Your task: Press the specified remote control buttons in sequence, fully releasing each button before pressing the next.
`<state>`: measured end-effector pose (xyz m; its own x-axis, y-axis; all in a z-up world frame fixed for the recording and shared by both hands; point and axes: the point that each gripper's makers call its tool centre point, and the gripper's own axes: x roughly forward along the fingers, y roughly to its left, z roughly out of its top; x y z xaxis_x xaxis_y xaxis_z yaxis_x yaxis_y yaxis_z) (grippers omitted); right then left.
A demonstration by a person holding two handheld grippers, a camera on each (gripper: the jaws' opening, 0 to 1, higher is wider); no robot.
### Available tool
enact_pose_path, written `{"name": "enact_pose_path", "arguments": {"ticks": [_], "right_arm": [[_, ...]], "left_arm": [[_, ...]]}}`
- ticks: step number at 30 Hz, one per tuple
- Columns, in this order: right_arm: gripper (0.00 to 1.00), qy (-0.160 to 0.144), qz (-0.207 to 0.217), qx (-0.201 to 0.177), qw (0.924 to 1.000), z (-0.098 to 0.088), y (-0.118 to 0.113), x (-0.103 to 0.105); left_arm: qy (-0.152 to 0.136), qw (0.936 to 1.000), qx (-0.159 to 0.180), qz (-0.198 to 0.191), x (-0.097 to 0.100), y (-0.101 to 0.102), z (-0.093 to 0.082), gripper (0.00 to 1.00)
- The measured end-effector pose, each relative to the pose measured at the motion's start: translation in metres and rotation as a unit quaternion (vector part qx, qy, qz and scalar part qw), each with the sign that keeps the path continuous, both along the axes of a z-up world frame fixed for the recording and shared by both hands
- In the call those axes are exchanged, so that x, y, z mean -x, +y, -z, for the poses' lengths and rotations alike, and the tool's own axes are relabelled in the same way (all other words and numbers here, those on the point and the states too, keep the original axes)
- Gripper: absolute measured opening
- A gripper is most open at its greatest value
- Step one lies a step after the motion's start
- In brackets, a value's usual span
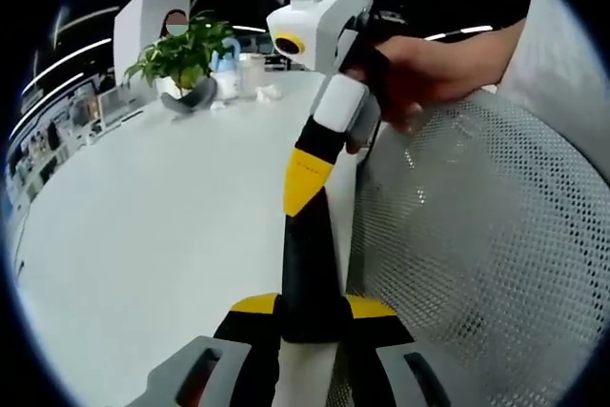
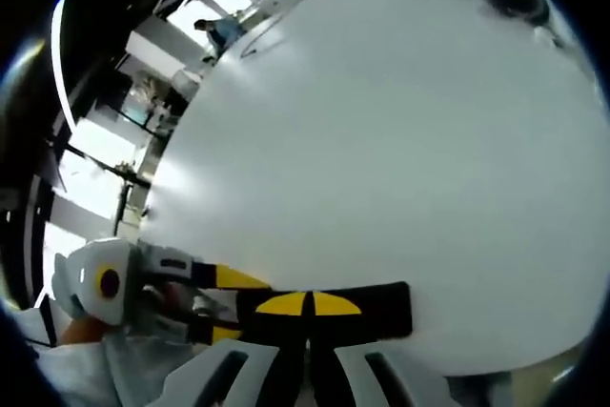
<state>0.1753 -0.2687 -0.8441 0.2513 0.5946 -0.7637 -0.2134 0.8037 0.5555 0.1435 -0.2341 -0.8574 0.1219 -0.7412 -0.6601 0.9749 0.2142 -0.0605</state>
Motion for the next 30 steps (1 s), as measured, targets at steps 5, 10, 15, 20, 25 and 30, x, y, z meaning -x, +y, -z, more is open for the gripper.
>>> {"name": "enact_pose_path", "arguments": {"ticks": [5,10,15,20,25,30], "right_arm": [[0.00,0.001,-0.021,0.009,0.9997,0.0024,0.0042,0.0040],[0.00,-0.005,-0.029,0.021,0.9994,0.0047,0.0030,0.0046],[0.00,-0.016,-0.032,0.028,0.9990,0.0055,0.0028,0.0041],[0.00,-0.016,-0.027,0.031,0.9990,0.0075,0.0026,0.0026],[0.00,-0.014,-0.022,0.030,0.9992,0.0080,0.0029,0.0015],[0.00,-0.019,-0.036,0.035,0.9985,0.0073,0.0039,0.0012]], "left_arm": [[-0.006,1.0000,0.001,0.007,0.0006,-0.0014,0.0001,0.25],[-0.009,0.9999,0.001,0.008,0.0002,-0.0016,-0.0001,0.25],[-0.007,0.9999,0.003,0.006,0.0004,-0.0009,-0.0002,0.25],[-0.004,1.0000,0.005,0.003,-0.0004,-0.0007,0.0002,0.25],[-0.006,1.0000,0.004,0.003,0.0000,-0.0005,-0.0004,0.25],[-0.008,1.0000,0.005,0.004,0.0001,-0.0003,-0.0002,0.25]]}}
